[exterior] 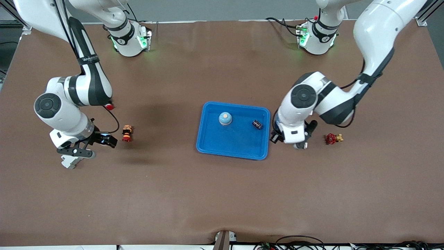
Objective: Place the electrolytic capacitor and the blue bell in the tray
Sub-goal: 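Move the right gripper to the second bell while the left gripper lifts the capacitor, then grasp the second bell with the right gripper while the left gripper drops the capacitor, then lift the bell toward the tray while the left gripper withdraws to rest, then lower the second bell into the tray and open the right gripper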
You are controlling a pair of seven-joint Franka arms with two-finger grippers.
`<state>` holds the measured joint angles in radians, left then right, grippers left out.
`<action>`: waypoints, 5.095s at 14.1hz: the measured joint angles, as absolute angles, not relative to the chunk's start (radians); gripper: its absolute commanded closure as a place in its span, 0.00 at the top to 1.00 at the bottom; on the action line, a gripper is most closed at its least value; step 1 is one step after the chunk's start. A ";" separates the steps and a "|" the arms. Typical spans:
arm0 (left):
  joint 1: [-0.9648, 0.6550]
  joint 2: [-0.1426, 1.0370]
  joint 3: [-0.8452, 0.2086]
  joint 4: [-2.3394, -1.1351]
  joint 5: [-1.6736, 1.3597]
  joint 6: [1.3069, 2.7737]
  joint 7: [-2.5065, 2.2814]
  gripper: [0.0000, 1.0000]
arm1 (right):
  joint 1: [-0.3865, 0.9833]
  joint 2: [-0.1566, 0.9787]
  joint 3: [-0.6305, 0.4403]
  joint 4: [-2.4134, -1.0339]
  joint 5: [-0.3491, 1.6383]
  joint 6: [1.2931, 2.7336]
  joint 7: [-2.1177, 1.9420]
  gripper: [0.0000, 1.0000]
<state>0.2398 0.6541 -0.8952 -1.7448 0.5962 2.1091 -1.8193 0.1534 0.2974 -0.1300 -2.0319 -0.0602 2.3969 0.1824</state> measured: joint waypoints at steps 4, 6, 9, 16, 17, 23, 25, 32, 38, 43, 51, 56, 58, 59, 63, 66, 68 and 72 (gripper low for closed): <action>0.028 0.705 -0.747 -1.687 0.596 2.113 -1.961 0.00 | 0.054 0.292 -0.129 -2.165 -0.060 2.571 0.079 1.00; -0.087 0.743 -0.663 -1.631 0.596 2.116 -2.029 0.00 | 0.024 0.292 -0.128 -2.209 -0.060 2.621 0.066 1.00; -0.170 0.794 -0.609 -1.567 0.596 2.130 -2.068 0.02 | 0.014 0.294 -0.126 -2.245 -0.060 2.671 0.065 1.00; -0.175 0.827 -0.574 -1.553 0.596 2.180 -2.063 0.32 | 0.014 0.352 -0.110 -2.271 -0.012 2.686 0.066 1.00; -0.175 0.828 -0.566 -1.553 0.596 2.184 -2.062 0.30 | 0.014 0.360 -0.107 -2.271 -0.006 2.691 0.066 1.00; -0.174 0.828 -0.539 -1.547 0.625 2.208 -2.040 0.90 | 0.014 0.376 -0.103 -2.271 0.001 2.707 0.066 1.00; -0.170 0.826 -0.536 -1.527 0.630 2.213 -2.020 1.00 | 0.014 0.385 -0.103 -2.271 0.001 2.721 0.066 1.00; -0.142 0.750 -0.536 -1.489 0.633 2.157 -1.780 1.00 | 0.014 0.397 -0.102 -2.271 0.002 2.732 0.066 1.00; -0.103 0.704 -0.536 -1.487 0.627 2.105 -1.562 1.00 | 0.014 0.400 -0.096 -2.270 0.002 2.732 0.066 0.34; -0.002 0.580 -0.537 -1.472 0.451 2.044 -1.226 1.00 | 0.014 0.405 -0.094 -2.269 0.004 2.731 0.068 0.00; 0.109 0.438 -0.537 -1.473 0.343 1.951 -0.886 1.00 | 0.016 0.307 -0.033 -2.108 0.041 2.318 0.133 0.00; 0.186 0.362 -0.537 -1.452 0.273 1.808 -0.638 1.00 | 0.055 0.210 0.080 -2.010 0.121 2.134 0.374 0.00; 0.194 0.343 -0.537 -1.414 0.270 1.730 -0.573 1.00 | 0.138 0.207 0.098 -1.984 0.122 2.133 0.553 0.00; 0.196 0.337 -0.537 -1.399 0.270 1.701 -0.560 1.00 | 0.194 0.208 0.101 -1.967 0.122 2.134 0.650 0.00; 0.215 0.316 -0.536 -1.384 0.219 1.666 -0.550 1.00 | 0.399 0.226 0.106 -1.884 0.112 2.146 0.995 0.00; 0.281 0.301 -0.536 -1.383 0.146 1.658 -0.545 1.00 | 0.509 0.334 0.105 -1.772 0.030 2.150 1.238 0.00; 0.301 0.298 -0.537 -1.381 0.131 1.632 -0.527 1.00 | 0.577 0.455 0.104 -1.676 -0.031 2.163 1.392 0.00; 0.340 0.281 -0.536 -1.380 0.131 1.614 -0.385 1.00 | 0.644 0.667 0.099 -1.540 -0.082 2.262 1.561 0.00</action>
